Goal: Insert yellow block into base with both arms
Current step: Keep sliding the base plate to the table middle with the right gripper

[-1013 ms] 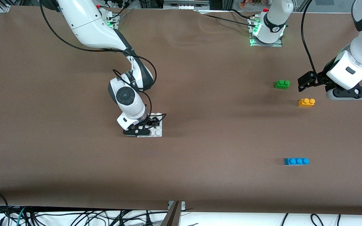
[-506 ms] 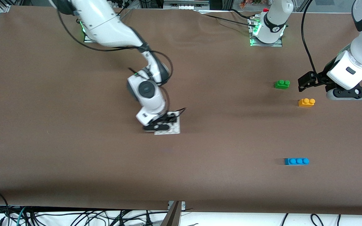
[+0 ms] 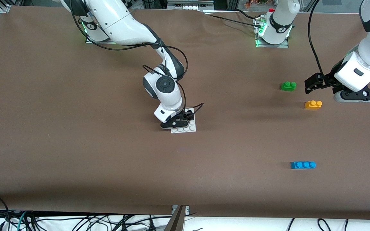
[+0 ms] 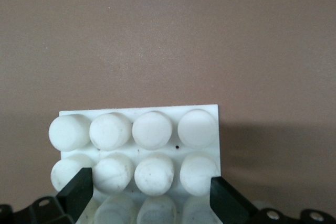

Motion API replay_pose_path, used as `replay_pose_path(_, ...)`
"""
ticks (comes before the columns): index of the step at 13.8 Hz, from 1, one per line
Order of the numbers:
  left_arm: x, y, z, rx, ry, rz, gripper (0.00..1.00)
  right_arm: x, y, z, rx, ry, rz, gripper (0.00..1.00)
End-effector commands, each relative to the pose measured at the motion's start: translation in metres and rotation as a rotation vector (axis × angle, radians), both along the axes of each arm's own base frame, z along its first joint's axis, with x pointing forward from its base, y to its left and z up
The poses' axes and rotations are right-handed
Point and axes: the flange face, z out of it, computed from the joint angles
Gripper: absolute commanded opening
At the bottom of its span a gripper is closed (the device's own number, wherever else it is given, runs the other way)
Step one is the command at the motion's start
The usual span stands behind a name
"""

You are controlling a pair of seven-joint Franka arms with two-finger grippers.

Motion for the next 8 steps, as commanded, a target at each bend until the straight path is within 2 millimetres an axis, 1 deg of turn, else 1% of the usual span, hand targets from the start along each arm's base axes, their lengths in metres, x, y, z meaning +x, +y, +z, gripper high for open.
replay_pose_path(1, 0.003, 0.000, 0.005, 0.022, -0.010, 0.005, 1.00, -0.006, 0.012, -0.032, 0.006, 0.022, 0.002, 1.00)
replay_pose_path(2, 0.003, 0.000, 0.005, 0.024, -0.010, 0.005, 1.00, -0.005, 0.012, -0.032, 0.008, 0.021, -0.001, 1.00)
replay_pose_path(5, 0.003, 0.000, 0.005, 0.024, -0.010, 0.005, 1.00, -0.009, 0.023, -0.036, 0.017, 0.021, -0.041, 1.00)
replay_pose_path(6, 0.003, 0.001, 0.005, 0.024, -0.010, 0.006, 1.00, -0.010, 0.022, -0.039, 0.015, 0.026, -0.045, 1.00)
replay_pose_path(8, 0.003, 0.000, 0.005, 0.024, -0.010, 0.005, 1.00, -0.010, 0.022, -0.039, 0.016, 0.026, -0.048, 1.00)
